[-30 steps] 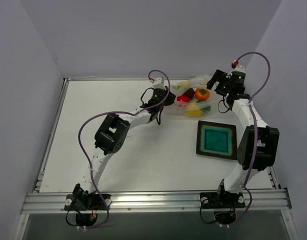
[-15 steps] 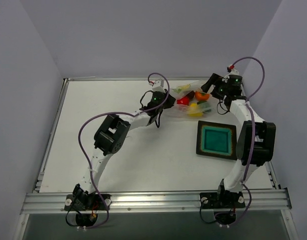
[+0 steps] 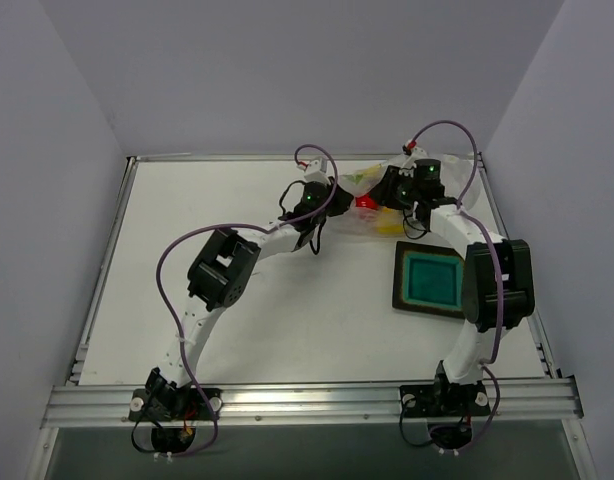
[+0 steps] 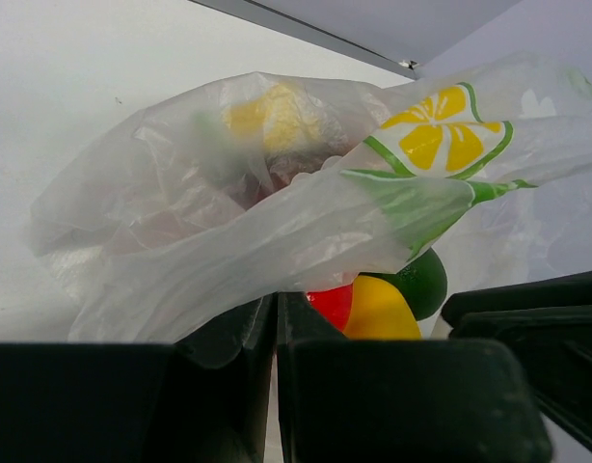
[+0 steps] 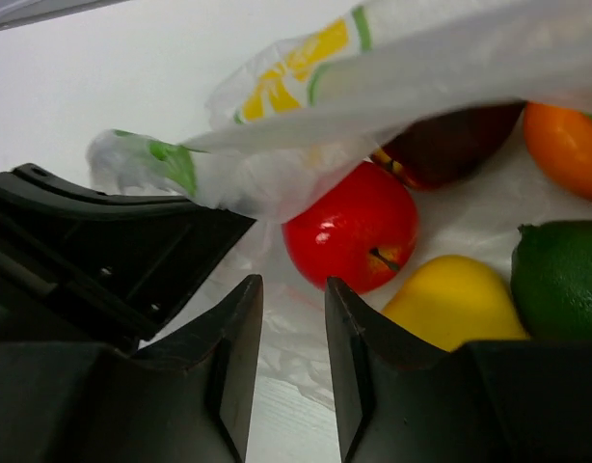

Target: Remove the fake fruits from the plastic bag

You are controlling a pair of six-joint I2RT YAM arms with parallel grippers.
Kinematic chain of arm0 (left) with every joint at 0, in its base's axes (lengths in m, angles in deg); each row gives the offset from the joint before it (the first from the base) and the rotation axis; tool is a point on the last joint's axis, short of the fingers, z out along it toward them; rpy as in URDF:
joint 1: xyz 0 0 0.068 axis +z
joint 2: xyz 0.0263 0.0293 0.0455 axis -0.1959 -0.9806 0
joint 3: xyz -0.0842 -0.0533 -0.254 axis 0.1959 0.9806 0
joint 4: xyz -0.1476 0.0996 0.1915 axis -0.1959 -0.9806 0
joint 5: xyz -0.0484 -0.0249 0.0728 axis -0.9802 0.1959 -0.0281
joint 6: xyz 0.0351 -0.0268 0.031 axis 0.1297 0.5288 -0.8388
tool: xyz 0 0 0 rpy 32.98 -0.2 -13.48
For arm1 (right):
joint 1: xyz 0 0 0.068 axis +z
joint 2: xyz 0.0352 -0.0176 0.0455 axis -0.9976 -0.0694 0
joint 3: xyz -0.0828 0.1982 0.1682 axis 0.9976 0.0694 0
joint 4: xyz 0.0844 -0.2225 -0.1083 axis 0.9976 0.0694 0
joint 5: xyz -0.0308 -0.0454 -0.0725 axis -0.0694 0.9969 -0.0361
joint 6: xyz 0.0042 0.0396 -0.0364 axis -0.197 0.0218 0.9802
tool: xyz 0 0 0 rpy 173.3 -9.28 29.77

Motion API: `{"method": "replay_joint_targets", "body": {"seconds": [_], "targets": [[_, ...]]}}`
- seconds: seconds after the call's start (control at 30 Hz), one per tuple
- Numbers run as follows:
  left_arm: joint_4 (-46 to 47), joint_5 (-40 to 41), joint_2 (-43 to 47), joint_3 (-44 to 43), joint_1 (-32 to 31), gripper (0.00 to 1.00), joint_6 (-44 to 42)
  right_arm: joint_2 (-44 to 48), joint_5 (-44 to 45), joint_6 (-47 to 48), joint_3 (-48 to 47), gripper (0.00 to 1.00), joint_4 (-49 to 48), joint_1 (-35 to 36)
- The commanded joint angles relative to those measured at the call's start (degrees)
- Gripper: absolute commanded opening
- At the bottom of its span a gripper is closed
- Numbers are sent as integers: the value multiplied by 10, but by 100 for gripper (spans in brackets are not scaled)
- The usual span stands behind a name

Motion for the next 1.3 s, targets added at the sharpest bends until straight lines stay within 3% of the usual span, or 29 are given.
{"method": "replay_joint_targets", "body": {"seconds": [0.0, 0.07, 0.17, 0.2, 0.27, 0.53, 0.67, 0.9, 1.03, 1.13, 1.2, 1.27], "targets": [[32, -19, 44, -29, 1, 2, 5, 18, 34, 11, 16, 28, -30, -8], [33, -27, 42, -32, 1, 2, 1, 0, 50, 20, 4, 29, -20, -3], [41, -37, 41, -28, 3, 3, 0, -21, 88, 35, -8, 48, -2, 9], [42, -40, 40, -27, 4, 2, 1, -25, 93, 36, -9, 61, -1, 11], [47, -51, 37, -25, 8, 2, 4, -35, 106, 38, -16, 74, -1, 22], [78, -82, 34, -4, 31, 2, 32, -95, 177, 42, -81, 76, 26, 63], [85, -89, 44, 5, 35, 2, 34, -115, 218, 34, -101, 85, 38, 74], [85, -87, 43, 14, 34, 4, 31, -152, 253, 40, -120, 92, 53, 86], [86, -86, 34, 11, 35, 4, 29, -173, 253, 42, -137, 89, 64, 90], [95, -87, 34, 17, 35, 4, 29, -165, 287, 41, -144, 69, 62, 93], [99, -91, 37, 21, 36, 4, 29, -156, 297, 41, -148, 49, 60, 96], [104, -93, 40, 25, 37, 3, 29, -131, 305, 43, -142, 41, 45, 97]]}}
